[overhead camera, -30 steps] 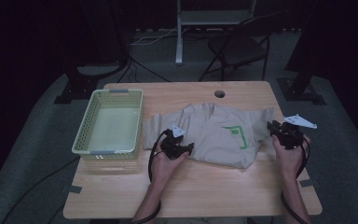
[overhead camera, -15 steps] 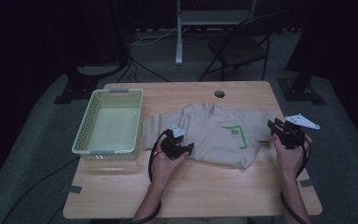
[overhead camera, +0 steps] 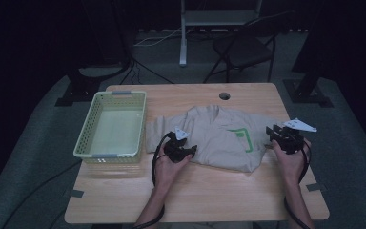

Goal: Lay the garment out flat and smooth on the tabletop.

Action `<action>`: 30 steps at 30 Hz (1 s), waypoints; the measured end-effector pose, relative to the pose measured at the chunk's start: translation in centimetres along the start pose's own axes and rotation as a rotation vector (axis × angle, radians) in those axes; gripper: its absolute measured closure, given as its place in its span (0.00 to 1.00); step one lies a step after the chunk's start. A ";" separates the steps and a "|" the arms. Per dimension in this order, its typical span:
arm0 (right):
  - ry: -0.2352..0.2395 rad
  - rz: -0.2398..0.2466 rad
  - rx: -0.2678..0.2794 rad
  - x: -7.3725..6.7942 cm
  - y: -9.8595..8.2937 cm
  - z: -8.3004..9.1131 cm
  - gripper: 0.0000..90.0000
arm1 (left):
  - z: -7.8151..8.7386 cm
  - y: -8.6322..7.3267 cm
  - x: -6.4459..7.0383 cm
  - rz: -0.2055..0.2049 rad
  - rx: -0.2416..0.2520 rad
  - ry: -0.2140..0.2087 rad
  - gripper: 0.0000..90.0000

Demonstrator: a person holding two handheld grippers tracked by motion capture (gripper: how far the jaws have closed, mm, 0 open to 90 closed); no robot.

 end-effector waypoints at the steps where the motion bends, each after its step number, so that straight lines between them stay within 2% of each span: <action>1: 0.003 0.003 -0.005 -0.1 -0.1 -0.1 0.72 | 0.0 0.0 -0.1 0.004 -0.002 0.000 0.53; 6: 0.023 0.026 -0.037 -0.8 -0.8 -0.7 0.71 | 0.4 0.1 -0.7 0.033 0.009 0.001 0.55; 10: 0.032 0.057 -0.068 -1.4 -1.6 -1.3 0.70 | 0.7 0.5 -1.1 0.031 0.015 0.015 0.55; 30: 0.041 0.064 -0.128 -1.7 -2.8 -2.3 0.69 | 0.8 2.3 -3.3 0.056 0.032 0.042 0.55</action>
Point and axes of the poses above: each handheld gripper's, and its own axes: z roughly backward along the jaws, y roughly out of its top, x roughly to its right, the point moved 9 cm from there along -z, roughly forward along the jaws, and after that the axes turned 14 degrees about -z, right-handed, at the moved point
